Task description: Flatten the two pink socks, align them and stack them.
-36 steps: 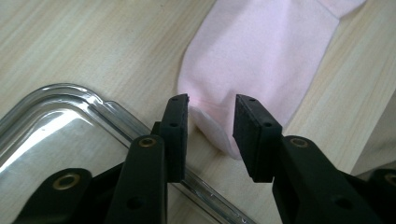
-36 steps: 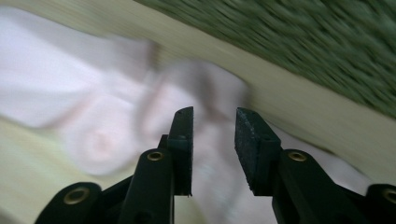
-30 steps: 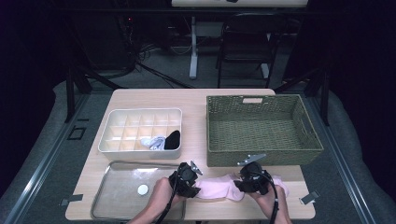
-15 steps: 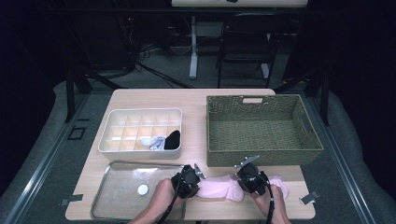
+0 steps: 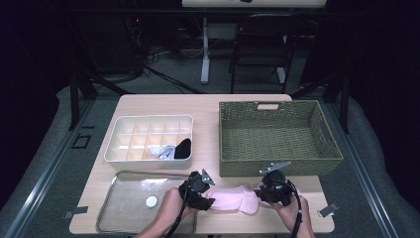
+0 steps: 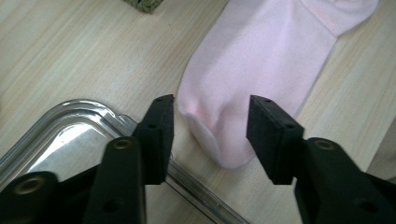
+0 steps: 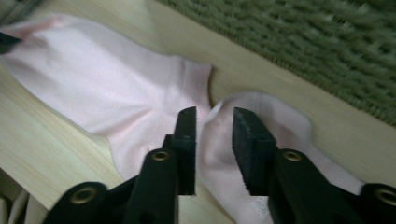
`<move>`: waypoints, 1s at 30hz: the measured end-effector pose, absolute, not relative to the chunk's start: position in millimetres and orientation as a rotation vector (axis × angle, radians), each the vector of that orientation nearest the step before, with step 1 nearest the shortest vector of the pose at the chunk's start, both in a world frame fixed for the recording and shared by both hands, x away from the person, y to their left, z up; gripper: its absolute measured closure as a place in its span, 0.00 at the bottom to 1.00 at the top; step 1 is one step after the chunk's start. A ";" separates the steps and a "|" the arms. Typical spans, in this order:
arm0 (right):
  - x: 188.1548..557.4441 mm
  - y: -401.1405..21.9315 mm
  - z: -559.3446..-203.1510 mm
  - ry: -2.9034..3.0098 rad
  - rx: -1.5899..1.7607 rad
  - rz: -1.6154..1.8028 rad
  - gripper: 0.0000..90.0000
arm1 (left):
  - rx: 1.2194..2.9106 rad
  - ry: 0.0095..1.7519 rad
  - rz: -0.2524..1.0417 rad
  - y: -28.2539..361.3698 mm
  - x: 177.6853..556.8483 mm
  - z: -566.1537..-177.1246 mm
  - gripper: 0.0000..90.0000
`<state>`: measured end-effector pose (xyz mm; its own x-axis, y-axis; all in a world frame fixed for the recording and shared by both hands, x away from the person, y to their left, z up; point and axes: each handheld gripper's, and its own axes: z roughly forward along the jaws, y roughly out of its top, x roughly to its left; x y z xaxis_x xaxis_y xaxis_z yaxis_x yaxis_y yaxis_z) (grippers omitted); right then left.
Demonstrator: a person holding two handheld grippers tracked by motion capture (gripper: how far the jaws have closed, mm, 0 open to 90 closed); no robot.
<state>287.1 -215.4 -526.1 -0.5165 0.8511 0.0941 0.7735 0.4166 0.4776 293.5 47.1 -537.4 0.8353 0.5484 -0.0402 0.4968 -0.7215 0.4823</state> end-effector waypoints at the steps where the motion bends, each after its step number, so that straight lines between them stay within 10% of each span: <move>1: 287.9 -213.7 -529.5 2.510 1.451 0.679 0.74 | 2.525 0.772 0.132 47.1 293.3 -537.8 0.52; 10: 291.1 -206.5 -544.1 2.542 1.437 0.542 0.97 | 2.497 0.768 0.087 47.3 293.9 -538.0 0.34; 30: 275.5 -177.6 -515.3 2.626 1.321 0.841 0.97 | 2.480 0.770 0.094 49.1 294.0 -534.3 0.17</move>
